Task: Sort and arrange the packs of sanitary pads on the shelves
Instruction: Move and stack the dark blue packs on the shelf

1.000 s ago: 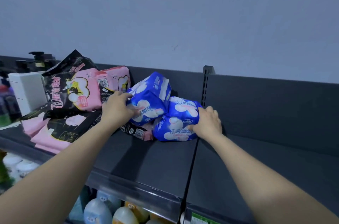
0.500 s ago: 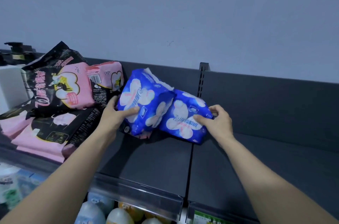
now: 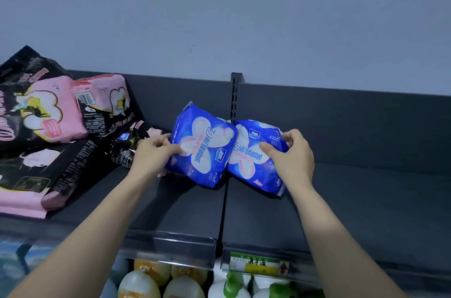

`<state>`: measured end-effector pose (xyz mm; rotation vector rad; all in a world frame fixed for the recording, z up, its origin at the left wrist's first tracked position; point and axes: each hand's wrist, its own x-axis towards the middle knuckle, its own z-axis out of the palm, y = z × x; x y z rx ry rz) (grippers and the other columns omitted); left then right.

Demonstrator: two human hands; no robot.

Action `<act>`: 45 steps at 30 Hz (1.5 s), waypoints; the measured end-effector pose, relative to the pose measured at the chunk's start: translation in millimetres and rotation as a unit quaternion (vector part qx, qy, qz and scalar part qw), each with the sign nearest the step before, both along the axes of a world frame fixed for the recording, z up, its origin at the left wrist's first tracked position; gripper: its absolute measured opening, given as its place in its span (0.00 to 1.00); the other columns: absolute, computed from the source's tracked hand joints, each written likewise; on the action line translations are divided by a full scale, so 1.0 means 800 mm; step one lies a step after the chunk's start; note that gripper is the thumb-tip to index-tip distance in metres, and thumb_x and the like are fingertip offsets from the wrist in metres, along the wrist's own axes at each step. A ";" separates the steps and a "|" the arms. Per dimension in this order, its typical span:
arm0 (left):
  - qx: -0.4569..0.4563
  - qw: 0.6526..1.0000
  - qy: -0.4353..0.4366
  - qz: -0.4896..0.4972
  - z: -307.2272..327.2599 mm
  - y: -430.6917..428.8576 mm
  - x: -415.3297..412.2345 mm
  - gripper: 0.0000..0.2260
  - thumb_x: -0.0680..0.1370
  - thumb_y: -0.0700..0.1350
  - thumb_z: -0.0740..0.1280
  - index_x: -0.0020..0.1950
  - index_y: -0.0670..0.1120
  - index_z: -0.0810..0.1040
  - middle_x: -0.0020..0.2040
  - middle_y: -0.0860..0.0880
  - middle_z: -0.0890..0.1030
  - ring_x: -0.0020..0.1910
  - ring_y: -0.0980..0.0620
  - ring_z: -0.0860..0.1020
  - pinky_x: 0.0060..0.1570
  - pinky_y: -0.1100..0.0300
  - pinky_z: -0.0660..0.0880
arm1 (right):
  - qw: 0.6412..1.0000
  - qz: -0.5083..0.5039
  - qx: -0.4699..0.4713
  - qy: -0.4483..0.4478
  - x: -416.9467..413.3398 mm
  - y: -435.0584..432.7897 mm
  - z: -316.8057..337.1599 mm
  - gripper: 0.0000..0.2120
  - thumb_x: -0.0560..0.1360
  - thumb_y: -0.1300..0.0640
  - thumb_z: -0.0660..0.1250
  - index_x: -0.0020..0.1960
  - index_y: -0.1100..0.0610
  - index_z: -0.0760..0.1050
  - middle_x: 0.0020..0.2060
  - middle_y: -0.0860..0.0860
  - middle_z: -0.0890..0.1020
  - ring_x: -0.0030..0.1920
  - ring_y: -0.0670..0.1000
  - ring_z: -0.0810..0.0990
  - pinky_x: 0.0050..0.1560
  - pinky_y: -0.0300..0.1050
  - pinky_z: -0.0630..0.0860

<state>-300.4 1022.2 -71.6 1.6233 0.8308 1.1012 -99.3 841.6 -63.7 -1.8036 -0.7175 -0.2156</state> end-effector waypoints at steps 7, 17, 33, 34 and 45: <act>0.125 0.960 0.249 0.005 0.035 -0.006 -0.004 0.51 0.60 0.76 0.64 0.77 0.62 0.49 0.69 0.45 0.72 0.65 0.43 0.73 0.65 0.47 0.70 | 0.999 0.012 0.022 0.048 -0.009 -0.020 -0.013 0.15 0.70 0.56 0.75 0.53 0.48 0.73 0.53 0.49 0.73 0.55 0.53 0.75 0.55 0.50 0.74; 0.100 0.965 0.192 -0.149 0.016 -0.011 -0.010 0.59 0.47 0.55 0.82 0.72 0.59 0.54 0.65 0.49 0.70 0.61 0.49 0.75 0.60 0.51 0.75 | 1.000 0.005 0.010 0.028 -0.023 -0.037 -0.023 0.13 0.72 0.61 0.72 0.52 0.50 0.73 0.52 0.48 0.74 0.41 0.42 0.72 0.37 0.34 0.66; 0.164 0.940 0.166 -0.250 0.050 -0.021 -0.035 0.43 0.53 0.57 0.83 0.62 0.67 0.66 0.63 0.55 0.75 0.61 0.55 0.76 0.62 0.53 0.75 | 0.999 -0.014 0.031 0.015 -0.029 -0.037 -0.037 0.10 0.71 0.63 0.72 0.43 0.56 0.72 0.45 0.47 0.75 0.40 0.39 0.73 0.34 0.30 0.65; 0.167 0.940 0.147 -0.260 0.051 -0.025 -0.033 0.43 0.55 0.53 0.83 0.65 0.65 0.66 0.63 0.57 0.77 0.61 0.57 0.77 0.61 0.58 0.75 | 0.999 -0.019 0.026 0.009 -0.030 -0.037 -0.038 0.10 0.71 0.62 0.73 0.42 0.56 0.72 0.45 0.47 0.75 0.39 0.39 0.73 0.34 0.31 0.65; 0.003 0.972 -0.175 -0.155 0.035 -0.004 -0.016 0.30 0.53 0.43 0.78 0.53 0.43 0.72 0.49 0.43 0.80 0.44 0.50 0.79 0.42 0.57 0.78 | 0.999 -0.039 -0.007 -0.009 -0.027 -0.034 -0.039 0.10 0.71 0.55 0.74 0.42 0.55 0.73 0.44 0.48 0.76 0.38 0.46 0.73 0.34 0.38 0.66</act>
